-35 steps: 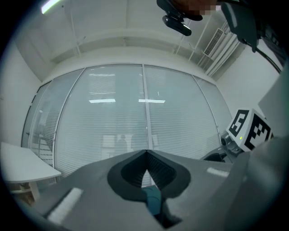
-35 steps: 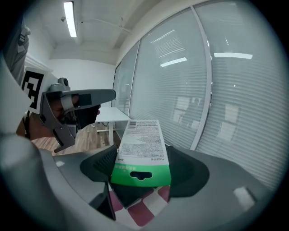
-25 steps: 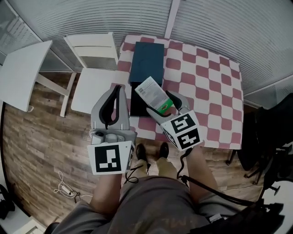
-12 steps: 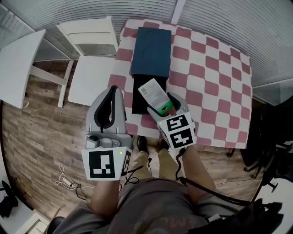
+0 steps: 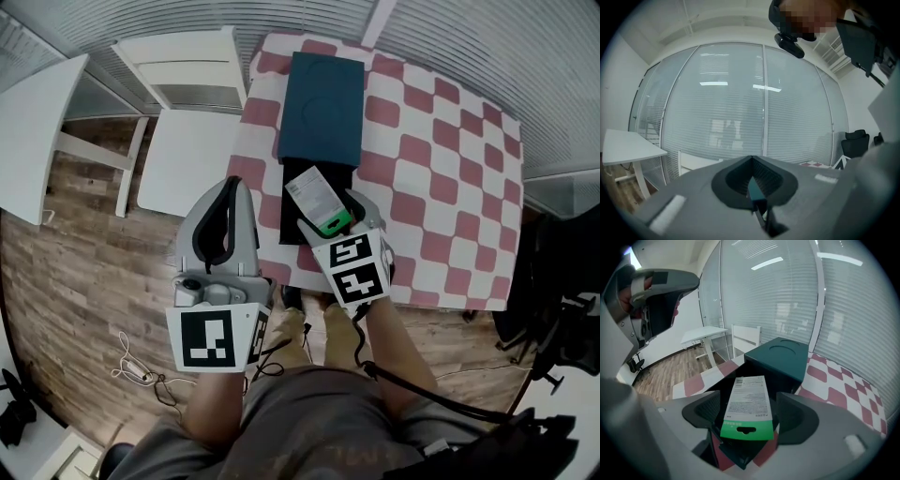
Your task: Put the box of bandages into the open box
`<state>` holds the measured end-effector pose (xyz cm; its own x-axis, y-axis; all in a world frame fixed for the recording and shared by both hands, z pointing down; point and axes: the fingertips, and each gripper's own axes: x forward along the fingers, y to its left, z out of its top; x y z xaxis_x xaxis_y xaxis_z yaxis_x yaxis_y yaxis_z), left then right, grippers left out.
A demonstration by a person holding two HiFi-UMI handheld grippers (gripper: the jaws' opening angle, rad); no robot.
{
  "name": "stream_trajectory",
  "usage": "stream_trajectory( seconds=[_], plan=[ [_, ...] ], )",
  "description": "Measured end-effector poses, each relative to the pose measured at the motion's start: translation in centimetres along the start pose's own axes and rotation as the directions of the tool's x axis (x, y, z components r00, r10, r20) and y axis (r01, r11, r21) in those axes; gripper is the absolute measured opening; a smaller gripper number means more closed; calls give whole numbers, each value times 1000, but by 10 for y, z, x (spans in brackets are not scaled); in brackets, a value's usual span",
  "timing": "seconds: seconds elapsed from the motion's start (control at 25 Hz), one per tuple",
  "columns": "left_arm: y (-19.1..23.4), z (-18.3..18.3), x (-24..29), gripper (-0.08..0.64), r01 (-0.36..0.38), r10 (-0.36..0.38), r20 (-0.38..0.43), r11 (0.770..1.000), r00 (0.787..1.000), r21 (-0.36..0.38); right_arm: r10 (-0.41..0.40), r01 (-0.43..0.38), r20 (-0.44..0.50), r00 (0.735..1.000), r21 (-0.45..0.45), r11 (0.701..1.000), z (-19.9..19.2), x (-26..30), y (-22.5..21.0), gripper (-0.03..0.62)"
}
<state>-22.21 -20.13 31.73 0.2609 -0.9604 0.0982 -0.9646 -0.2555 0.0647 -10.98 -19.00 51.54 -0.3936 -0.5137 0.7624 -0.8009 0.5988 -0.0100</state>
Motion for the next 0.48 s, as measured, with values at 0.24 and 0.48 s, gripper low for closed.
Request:
stream_trajectory(
  seconds=[0.24, 0.48],
  plan=[
    [8, -4, 1, 0, -8, 8, 1, 1000, 1000, -12, 16, -16, 48, 999, 1, 1000, 9, -2, 3, 405],
    [0, 11, -6, 0, -2, 2, 29, 1000, 1000, 4, -5, 6, 174, 985, -4, 1000, 36, -34, -3, 393]
  ],
)
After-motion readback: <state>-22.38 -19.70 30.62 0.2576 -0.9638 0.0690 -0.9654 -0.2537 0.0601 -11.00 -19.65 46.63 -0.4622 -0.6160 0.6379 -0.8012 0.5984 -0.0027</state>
